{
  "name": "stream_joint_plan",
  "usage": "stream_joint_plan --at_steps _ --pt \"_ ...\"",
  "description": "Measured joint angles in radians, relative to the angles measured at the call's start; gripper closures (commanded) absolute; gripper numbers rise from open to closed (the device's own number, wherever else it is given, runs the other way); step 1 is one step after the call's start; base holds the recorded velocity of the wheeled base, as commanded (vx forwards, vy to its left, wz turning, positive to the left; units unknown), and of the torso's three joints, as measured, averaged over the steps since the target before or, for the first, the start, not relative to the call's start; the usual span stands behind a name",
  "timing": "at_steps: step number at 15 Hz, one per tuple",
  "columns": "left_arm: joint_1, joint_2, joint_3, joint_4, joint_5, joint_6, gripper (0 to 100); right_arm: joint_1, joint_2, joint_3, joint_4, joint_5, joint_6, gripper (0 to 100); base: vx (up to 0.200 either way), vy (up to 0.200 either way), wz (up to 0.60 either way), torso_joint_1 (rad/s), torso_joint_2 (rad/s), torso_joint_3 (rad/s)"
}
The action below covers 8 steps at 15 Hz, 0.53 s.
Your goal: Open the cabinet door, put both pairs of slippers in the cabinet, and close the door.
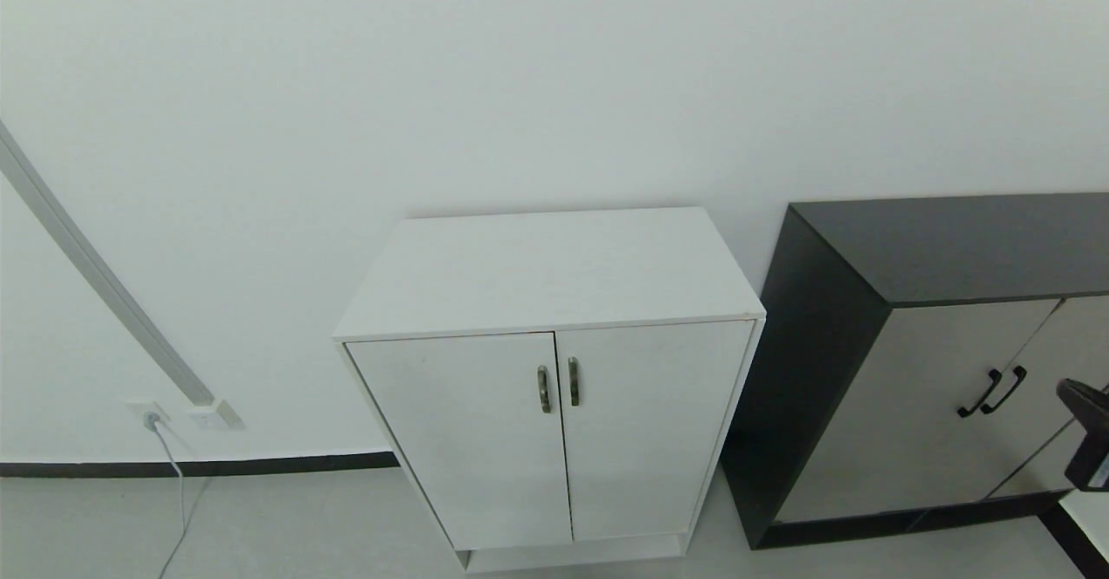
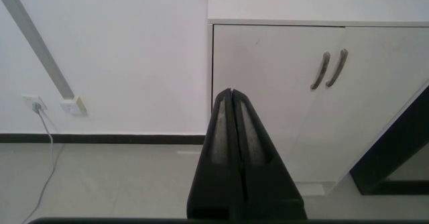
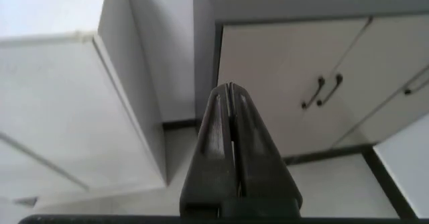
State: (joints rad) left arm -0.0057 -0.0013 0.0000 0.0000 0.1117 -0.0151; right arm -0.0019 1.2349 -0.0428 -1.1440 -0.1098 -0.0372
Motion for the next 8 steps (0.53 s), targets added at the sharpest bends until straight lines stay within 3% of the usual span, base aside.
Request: stream_joint_plan --at_steps 4,8 --pt "0.000 0.000 0.000 0.000 0.000 0.001 100 -0.022 -0.204 0.039 0.264 0.053 0.003 100 0.000 0.000 0.00 0.000 0.00 0.000" --pt "0.000 0.000 0.000 0.000 0.000 0.000 100 -0.024 -0.457 0.040 0.627 0.098 0.004 100 0.000 0.000 0.00 0.000 0.00 0.000"
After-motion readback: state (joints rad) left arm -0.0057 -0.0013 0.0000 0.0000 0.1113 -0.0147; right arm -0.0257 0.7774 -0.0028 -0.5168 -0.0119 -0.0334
